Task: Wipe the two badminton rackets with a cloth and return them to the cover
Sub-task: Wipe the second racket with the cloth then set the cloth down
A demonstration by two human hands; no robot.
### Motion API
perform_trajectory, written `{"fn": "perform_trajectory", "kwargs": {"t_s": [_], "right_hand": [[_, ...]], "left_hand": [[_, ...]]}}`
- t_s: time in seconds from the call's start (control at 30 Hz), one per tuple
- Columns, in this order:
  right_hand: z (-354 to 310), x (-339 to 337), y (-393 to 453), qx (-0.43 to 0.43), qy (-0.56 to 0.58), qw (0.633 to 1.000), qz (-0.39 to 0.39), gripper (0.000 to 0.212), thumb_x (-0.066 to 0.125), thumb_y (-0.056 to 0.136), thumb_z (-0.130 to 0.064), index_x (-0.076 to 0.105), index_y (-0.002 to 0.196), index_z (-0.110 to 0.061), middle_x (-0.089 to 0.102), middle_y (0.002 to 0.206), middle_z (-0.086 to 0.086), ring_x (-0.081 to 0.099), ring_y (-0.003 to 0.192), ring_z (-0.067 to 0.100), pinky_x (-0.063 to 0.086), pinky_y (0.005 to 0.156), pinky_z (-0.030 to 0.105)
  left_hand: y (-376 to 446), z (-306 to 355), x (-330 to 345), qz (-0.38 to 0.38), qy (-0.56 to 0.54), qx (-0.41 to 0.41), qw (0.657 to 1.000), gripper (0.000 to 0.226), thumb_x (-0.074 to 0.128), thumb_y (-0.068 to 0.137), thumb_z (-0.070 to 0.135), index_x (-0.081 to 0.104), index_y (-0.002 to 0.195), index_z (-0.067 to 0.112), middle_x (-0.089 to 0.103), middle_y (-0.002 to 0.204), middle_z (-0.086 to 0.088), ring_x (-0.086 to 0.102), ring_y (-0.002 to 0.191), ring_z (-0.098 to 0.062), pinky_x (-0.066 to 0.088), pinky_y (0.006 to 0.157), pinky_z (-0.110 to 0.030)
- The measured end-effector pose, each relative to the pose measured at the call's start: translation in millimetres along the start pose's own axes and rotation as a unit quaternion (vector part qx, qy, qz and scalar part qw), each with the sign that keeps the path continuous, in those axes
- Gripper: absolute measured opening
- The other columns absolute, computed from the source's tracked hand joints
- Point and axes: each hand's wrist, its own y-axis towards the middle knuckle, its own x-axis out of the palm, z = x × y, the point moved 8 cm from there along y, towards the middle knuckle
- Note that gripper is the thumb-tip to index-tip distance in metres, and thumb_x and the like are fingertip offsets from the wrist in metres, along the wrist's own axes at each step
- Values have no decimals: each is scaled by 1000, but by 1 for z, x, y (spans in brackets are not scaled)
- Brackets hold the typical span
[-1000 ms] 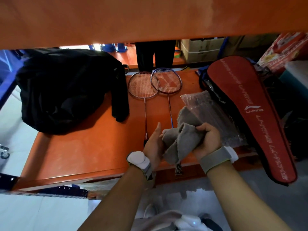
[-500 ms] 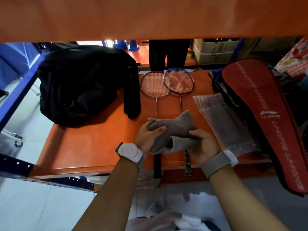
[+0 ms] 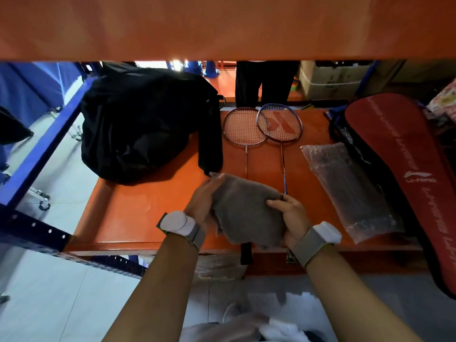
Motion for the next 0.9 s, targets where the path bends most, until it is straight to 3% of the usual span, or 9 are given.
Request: {"fn": "perform_trajectory", "kwargs": {"t_s": [0.1, 0.17, 0.23, 0.3, 0.37, 0.47, 0.57, 0.77, 0.9], "right_hand": [[-6, 2, 3, -15, 30, 999, 28, 24, 61, 86, -3, 68, 107, -12, 75, 97, 12, 72, 87, 27, 57, 69, 39], [-3, 2, 4, -15, 33, 998, 46, 26, 59, 86, -2, 68, 108, -15, 73, 102, 14, 69, 94, 31, 57, 77, 45], [0, 2, 4, -18, 3, 998, 62, 30, 58, 87, -4, 65, 113, -16, 71, 106, 14, 67, 99, 32, 56, 86, 51], [-1, 0, 4, -39, -48, 995, 83, 33, 59, 87, -4, 60, 116, -19, 68, 108, 9, 64, 103, 32, 54, 89, 50], [-6, -5, 2, -76, -85, 987, 109, 39, 62, 84, -2, 54, 115, -24, 64, 101, 3, 63, 98, 27, 53, 79, 38], [-13, 1, -1, -132, -152, 974, 100, 60, 64, 81, 3, 49, 129, -30, 65, 99, -2, 62, 89, 10, 49, 71, 25], [-14, 16, 0, -158, -269, 949, 50, 54, 59, 83, 2, 60, 128, -26, 64, 125, 1, 58, 117, 20, 49, 98, 37], [-10, 41, -1, -167, -381, 909, -3, 65, 61, 74, -2, 54, 136, -21, 58, 137, 6, 51, 129, 28, 45, 105, 38], [-10, 50, -6, -189, -398, 898, 6, 40, 66, 83, -15, 64, 121, -25, 65, 121, 4, 62, 111, 26, 54, 93, 42]], "left_hand": [[-6, -19, -8, 9, -9, -37, 999, 45, 46, 101, 34, 62, 122, -3, 62, 112, -35, 67, 82, -36, 51, 64, -37], [-10, -30, -14, 25, 2, -64, 998, 61, 57, 97, 21, 29, 151, 15, 58, 116, -31, 67, 75, -41, 48, 53, -37], [-9, -34, -22, 26, 24, -74, 997, 91, 69, 90, 14, 9, 155, 32, 63, 117, -28, 68, 78, -43, 52, 57, -42], [-7, -31, -29, 42, 75, -62, 994, 98, 75, 85, 12, 10, 156, 32, 55, 135, -25, 66, 99, -43, 56, 79, -55], [-6, -24, -38, 76, 116, -39, 990, 96, 75, 85, 10, 14, 156, 28, 54, 134, -22, 61, 110, -43, 52, 93, -60], [-9, -11, -41, 103, 208, 26, 972, 70, 70, 90, 16, 35, 149, 27, 60, 122, -18, 62, 106, -41, 54, 92, -56], [-17, -3, -38, 79, 296, 70, 949, 45, 72, 88, 22, 57, 129, 29, 56, 133, -9, 58, 111, -32, 54, 95, -50], [-31, 6, -60, 89, 378, 117, 914, 59, 64, 79, -5, 55, 132, 18, 53, 132, -7, 54, 112, -29, 49, 96, -41], [-43, 8, -78, 128, 384, 111, 908, 44, 61, 83, -1, 61, 122, 17, 58, 104, -6, 55, 89, -29, 50, 77, -37]]}}
